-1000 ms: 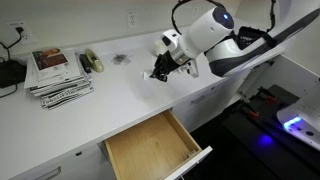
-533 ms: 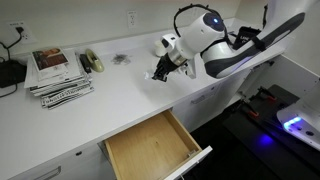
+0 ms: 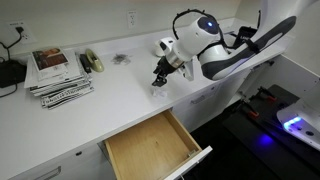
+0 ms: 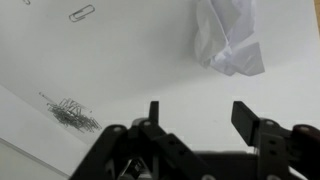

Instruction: Remove the paper from the drawer and put it on the counter

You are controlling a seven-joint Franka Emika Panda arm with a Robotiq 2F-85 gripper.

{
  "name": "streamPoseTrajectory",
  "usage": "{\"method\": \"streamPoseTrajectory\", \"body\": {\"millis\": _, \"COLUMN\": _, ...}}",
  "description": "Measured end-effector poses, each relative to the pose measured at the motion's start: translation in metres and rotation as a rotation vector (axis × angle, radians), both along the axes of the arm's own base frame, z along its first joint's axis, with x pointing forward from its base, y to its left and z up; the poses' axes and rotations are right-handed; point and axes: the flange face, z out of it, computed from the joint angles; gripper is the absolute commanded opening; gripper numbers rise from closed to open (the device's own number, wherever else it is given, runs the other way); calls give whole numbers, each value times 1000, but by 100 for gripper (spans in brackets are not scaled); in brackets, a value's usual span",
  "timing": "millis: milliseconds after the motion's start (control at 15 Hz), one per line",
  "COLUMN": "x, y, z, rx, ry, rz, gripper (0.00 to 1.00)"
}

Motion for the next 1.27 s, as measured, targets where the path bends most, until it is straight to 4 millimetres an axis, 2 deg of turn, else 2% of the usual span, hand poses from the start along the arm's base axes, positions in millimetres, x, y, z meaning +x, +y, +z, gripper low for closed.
{"method": "streamPoseTrajectory", "body": {"millis": 267, "x": -2, "y": 3, "z": 0, "rx": -24, "ry": 4, "rz": -4, "gripper": 100}}
{"method": "streamPoseTrajectory", "body": {"millis": 467, "x": -17, "y": 12, "z": 12, "rx": -66, "ry": 13, "rz": 1, "gripper": 100}}
{"method": "streamPoseTrajectory", "body": {"millis": 600, "x": -35, "y": 19, "z": 31, "rx": -87, "ry": 25, "rz": 12, "gripper": 100}}
{"method": "streamPoseTrajectory", "body": {"millis": 800, "x": -70, "y": 21, "z": 73, "rx": -121, "ry": 19, "rz": 34, "gripper": 100}}
{"method": "streamPoseTrajectory", "body": {"millis": 1067, "x": -119, "y": 8, "z": 123, "rx": -140, "ry": 35, "rz": 39, "gripper": 100}}
{"method": "streamPoseTrajectory", "body": {"millis": 1267, "x": -146, "y": -7, "z": 143, "rx": -136, "ry": 69, "rz": 37, "gripper": 100}}
